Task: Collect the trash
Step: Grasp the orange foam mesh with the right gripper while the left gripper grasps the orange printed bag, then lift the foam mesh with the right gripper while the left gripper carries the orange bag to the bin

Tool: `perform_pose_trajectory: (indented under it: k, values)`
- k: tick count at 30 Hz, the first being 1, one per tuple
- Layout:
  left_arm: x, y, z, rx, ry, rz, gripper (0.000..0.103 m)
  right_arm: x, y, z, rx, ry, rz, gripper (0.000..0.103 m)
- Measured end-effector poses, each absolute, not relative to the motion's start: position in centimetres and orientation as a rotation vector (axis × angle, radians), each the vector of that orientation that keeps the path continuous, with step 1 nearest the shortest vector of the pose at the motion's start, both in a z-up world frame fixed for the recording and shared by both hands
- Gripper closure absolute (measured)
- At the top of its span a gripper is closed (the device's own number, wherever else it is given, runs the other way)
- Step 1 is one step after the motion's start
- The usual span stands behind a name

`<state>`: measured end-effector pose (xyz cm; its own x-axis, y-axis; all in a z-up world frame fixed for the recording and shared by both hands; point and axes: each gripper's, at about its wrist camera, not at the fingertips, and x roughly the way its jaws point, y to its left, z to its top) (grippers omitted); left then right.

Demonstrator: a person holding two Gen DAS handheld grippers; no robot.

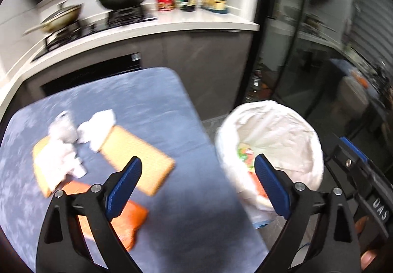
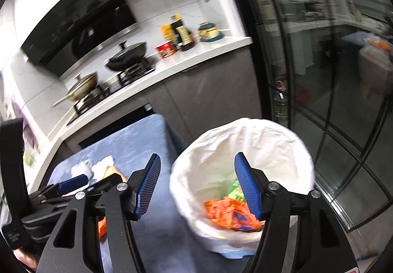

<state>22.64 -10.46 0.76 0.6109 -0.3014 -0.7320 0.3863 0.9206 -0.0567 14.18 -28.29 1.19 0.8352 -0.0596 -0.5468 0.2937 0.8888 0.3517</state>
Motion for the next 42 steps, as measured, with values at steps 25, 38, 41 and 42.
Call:
perform_pose_trajectory:
  k: [25,38,41,42]
  values:
    - [25.4,8.2,-6.0,-0.224,1.054,0.018,0.009,25.8,-13.3,-5.3,0.285,0.834,0.060,0.036]
    - [26.3,7.6,-8.2,-0.258,1.083,-0.003,0.008,29.0,-11.8,-8.1,0.235,0.876,0.053,0.056]
    - [26.3,7.0,-8.2,-0.238,1.073,-0.016,0.012,28.7,-12.0,-8.1,0.247,0.877,0.075,0.075]
    - [26.3,6.9,-8.2,-0.235,1.070,-0.024,0.015,28.6,-12.0,-8.1,0.249,0.878,0.083,0.081]
